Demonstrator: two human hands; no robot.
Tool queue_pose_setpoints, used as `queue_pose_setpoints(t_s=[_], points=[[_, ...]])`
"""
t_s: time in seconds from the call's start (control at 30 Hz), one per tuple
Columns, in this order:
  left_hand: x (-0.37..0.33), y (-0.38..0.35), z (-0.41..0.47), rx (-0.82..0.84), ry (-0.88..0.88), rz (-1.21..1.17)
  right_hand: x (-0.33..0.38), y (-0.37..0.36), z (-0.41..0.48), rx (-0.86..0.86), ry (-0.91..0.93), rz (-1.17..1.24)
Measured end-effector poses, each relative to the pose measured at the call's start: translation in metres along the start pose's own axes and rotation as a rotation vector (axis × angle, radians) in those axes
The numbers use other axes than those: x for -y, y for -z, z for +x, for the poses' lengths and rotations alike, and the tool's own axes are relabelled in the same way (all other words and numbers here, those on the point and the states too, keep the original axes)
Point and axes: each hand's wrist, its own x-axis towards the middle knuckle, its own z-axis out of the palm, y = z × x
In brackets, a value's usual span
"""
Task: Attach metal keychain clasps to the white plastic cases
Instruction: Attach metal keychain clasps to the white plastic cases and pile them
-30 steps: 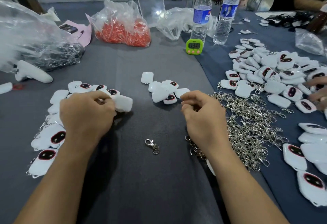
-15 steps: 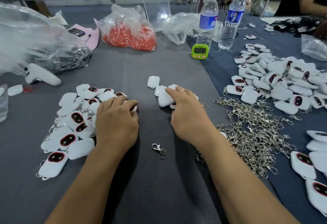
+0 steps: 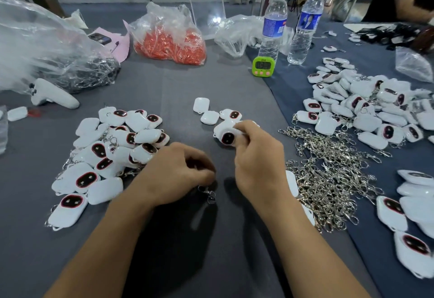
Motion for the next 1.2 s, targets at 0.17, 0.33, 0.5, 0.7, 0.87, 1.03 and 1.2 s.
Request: queue_pose_setpoints(t_s=[0.17,0.33,0.5,0.7,0.87,1.03,1.2], points=[[0.006,0.012,-0.005,0.244,-0.012,0.136,0.007,0.007,-0.012,0.105,-0.448,0.759],[0.009,0.000,-0.005,0.070,-0.028,0.051,0.011,0.013,-0.012,0.257,-0.542,1.014],[0.000,-0.026,0.001,-0.324,0.046,-0.280,0.005,0.018,-0.009,0.334,-0.549,0.984],[-0.012,-0.040,0.008,-0.427,0.061,-0.609,0.001,0.012,-0.011,0.330,-0.527,0.955],[-0.013,-0.039,0.008,-0.401,0.018,-0.642,-0.004,0.010,-0.010,0.282,-0.422,0.847],[-0.013,-0.040,0.006,-0.446,0.028,-0.613,-0.005,0.010,-0.008,0.146,-0.367,0.733],[-0.016,-0.041,0.007,-0.457,0.025,-0.637,-0.006,0.011,-0.010,0.202,-0.381,0.606]])
